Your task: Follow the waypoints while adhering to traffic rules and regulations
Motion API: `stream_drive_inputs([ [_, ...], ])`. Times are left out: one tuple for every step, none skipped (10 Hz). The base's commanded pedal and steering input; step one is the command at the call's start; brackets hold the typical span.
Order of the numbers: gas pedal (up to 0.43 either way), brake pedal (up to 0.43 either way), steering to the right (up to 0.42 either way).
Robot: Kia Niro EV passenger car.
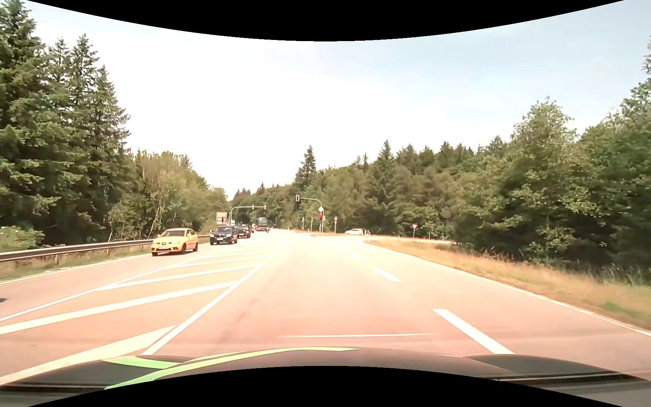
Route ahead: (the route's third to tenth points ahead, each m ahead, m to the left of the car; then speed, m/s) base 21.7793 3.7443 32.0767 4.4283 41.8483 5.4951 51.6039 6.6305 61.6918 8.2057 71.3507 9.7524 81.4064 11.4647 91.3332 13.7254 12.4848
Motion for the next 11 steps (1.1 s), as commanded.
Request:
stream_drive_inputs([
  [0.0, 0.25, -0.015],
  [0.0, 0.256, -0.015],
  [0.0, 0.256, -0.015],
  [0.0, 0.256, -0.014],
  [0.0, 0.256, -0.014],
  [0.0, 0.256, -0.014],
  [0.0, 0.262, -0.013],
  [0.0, 0.262, -0.013],
  [0.0, 0.262, -0.013],
  [0.0, 0.262, -0.013],
  [0.0, 0.268, -0.013],
])
